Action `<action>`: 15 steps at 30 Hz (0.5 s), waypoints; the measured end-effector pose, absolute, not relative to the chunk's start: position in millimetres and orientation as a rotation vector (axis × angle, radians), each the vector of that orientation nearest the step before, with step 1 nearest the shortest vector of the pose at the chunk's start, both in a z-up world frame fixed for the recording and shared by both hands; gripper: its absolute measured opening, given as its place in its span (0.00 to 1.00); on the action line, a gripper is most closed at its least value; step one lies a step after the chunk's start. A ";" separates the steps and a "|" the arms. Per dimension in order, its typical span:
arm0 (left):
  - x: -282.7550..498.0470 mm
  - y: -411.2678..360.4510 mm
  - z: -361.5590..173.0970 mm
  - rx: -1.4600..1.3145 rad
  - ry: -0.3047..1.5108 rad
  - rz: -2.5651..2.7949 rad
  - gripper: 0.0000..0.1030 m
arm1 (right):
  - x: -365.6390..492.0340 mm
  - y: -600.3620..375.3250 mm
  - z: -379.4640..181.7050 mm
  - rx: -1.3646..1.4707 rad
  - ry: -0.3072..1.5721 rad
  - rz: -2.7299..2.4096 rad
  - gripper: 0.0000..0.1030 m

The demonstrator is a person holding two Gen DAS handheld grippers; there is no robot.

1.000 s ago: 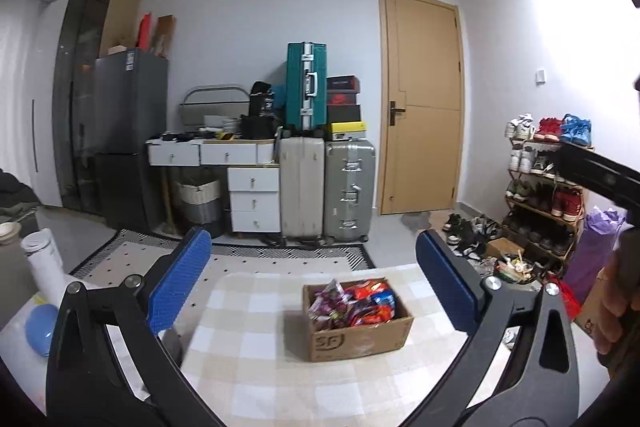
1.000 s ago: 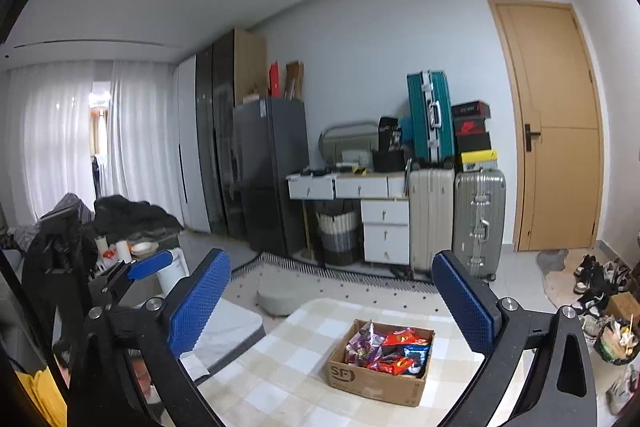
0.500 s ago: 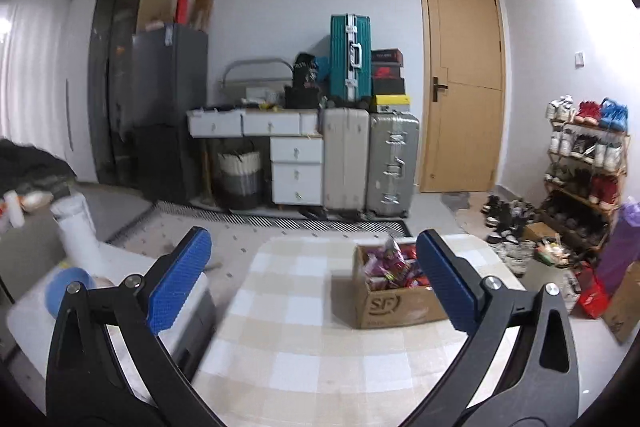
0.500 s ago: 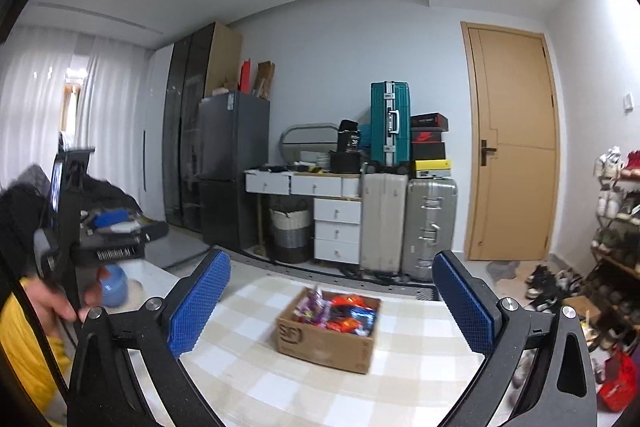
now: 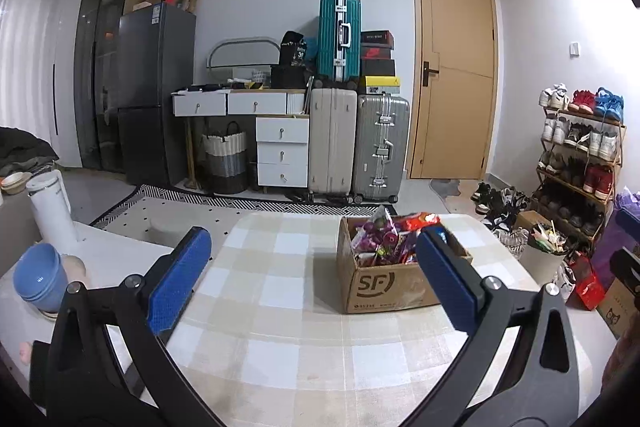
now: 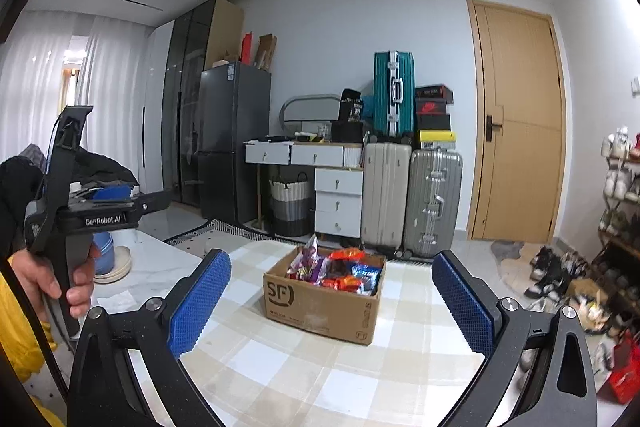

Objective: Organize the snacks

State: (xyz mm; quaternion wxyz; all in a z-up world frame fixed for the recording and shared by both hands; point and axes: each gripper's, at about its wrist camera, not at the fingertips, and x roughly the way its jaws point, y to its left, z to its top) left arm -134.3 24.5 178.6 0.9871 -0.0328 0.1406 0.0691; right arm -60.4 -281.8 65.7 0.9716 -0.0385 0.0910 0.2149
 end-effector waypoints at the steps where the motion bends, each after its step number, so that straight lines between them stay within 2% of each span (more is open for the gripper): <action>1: -127.4 23.1 167.8 -0.067 0.285 0.133 0.99 | -53.3 -281.4 60.2 -0.072 0.187 0.432 0.99; 15: -26.4 37.3 50.2 -0.128 0.377 0.125 0.99 | 44.0 -272.6 -34.3 -0.015 0.189 0.305 0.99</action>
